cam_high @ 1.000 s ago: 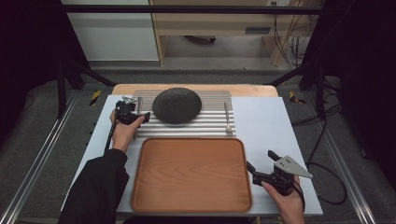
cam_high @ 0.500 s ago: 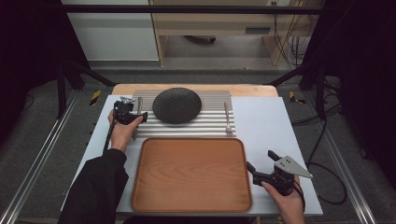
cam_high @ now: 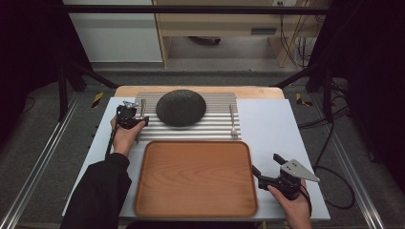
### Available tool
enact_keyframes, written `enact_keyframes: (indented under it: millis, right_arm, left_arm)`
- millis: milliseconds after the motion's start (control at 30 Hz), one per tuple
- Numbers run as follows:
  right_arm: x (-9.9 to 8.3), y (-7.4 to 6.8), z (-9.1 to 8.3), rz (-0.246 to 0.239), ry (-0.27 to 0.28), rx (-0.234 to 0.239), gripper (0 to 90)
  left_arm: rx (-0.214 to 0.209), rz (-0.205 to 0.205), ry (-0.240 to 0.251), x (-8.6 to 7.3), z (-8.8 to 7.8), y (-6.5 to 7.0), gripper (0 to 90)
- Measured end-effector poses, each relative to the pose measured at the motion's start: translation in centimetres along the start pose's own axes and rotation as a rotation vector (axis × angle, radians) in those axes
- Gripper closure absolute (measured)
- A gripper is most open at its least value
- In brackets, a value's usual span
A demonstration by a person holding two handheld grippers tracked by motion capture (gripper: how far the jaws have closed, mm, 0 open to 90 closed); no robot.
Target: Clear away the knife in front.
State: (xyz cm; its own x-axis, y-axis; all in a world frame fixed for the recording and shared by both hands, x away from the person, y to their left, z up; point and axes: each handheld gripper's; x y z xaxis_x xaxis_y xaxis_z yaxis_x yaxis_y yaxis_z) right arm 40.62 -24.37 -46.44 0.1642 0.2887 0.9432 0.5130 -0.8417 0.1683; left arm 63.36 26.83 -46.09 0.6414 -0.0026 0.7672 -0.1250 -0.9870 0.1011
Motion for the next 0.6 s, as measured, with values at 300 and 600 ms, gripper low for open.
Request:
enact_keyframes:
  millis: [300,600]
  right_arm:
    - [-0.1,0.1,0.0,0.004,-0.003,0.002,6.7]
    - [-0.2,0.1,0.1,0.010,-0.008,0.003,6.7]
  left_arm:
    - [0.003,-0.003,0.011,1.2,0.2,-0.2,41.9]
    - [0.017,-0.019,-0.007,1.0,1.5,-0.4,51.6]
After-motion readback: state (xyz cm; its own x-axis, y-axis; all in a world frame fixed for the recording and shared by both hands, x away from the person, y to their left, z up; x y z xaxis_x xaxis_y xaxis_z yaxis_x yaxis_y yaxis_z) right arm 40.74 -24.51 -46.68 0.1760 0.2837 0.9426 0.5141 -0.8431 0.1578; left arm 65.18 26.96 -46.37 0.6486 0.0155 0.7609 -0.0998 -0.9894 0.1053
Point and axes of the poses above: each handheld gripper's, and its own axes: z roughly forward along the jaws, x roughly out of its top, y roughly to its right, and after that the axes turned 14 degrees about -z, right-handed
